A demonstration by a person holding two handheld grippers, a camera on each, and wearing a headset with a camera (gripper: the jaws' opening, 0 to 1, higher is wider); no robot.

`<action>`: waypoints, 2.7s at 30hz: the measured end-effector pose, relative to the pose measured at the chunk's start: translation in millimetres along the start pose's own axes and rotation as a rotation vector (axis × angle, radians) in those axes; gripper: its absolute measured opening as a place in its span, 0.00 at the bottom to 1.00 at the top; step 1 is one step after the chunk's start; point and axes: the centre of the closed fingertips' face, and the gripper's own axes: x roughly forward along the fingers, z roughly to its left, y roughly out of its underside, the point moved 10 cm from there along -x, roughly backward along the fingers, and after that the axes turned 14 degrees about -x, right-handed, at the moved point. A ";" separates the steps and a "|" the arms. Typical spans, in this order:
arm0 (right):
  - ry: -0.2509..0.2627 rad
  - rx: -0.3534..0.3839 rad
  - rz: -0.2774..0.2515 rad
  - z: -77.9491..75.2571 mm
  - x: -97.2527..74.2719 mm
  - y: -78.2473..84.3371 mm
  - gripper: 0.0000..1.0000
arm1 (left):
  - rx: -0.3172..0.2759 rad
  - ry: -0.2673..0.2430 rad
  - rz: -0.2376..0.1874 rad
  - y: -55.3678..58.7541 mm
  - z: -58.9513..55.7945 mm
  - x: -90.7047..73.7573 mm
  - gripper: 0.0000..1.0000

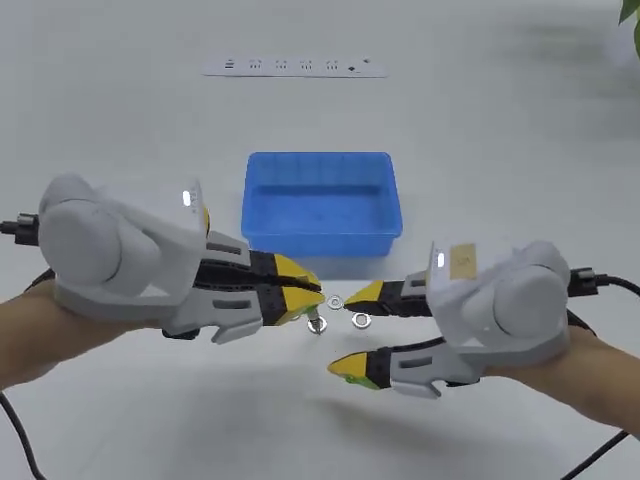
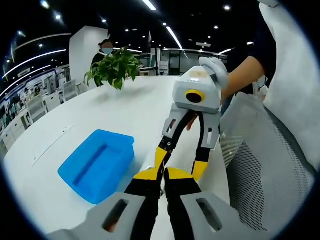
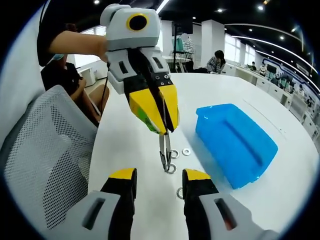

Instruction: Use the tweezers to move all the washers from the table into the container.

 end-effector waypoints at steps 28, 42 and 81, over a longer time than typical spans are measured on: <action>-0.112 -0.140 -0.008 -14.3 18.3 -7.9 0.10 | 0.030 -0.010 0.024 -1.8 -7.1 7.7 0.07; -0.078 -0.139 -0.045 -4.9 13.7 -13.5 0.09 | 0.000 -0.070 -0.053 -2.6 -19.3 -9.4 0.31; 0.201 -0.074 -0.134 -129.3 -12.3 -46.4 0.09 | -0.233 -0.392 -0.216 39.3 -32.3 -87.4 1.00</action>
